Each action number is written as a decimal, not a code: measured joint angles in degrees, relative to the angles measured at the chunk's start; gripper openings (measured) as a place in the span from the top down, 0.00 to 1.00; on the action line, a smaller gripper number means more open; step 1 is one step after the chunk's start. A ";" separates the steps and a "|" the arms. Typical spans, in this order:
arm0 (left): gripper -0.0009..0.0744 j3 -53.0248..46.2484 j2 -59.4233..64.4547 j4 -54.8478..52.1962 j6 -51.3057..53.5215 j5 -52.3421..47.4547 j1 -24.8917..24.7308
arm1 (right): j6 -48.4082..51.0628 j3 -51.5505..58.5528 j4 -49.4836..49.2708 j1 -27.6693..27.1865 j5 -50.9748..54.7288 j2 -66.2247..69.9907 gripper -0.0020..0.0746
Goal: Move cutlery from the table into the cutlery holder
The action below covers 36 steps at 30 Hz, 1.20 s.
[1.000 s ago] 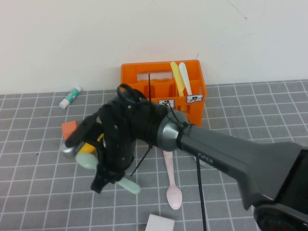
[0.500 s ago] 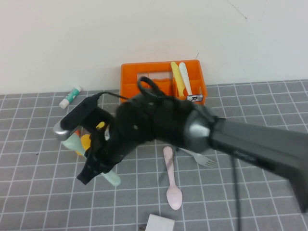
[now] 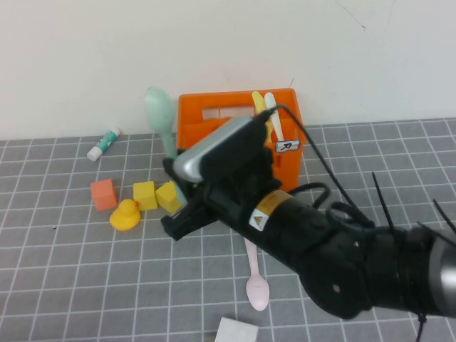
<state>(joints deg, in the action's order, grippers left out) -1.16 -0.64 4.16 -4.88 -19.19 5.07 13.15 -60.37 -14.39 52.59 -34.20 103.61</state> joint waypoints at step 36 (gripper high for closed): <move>0.99 0.00 0.00 0.00 0.11 0.00 0.00 | -7.61 -13.55 1.39 -10.09 -13.20 12.01 0.78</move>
<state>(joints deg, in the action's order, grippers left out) -1.16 -0.64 4.16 -4.78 -19.19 5.07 5.54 -73.92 -13.00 42.50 -47.41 115.62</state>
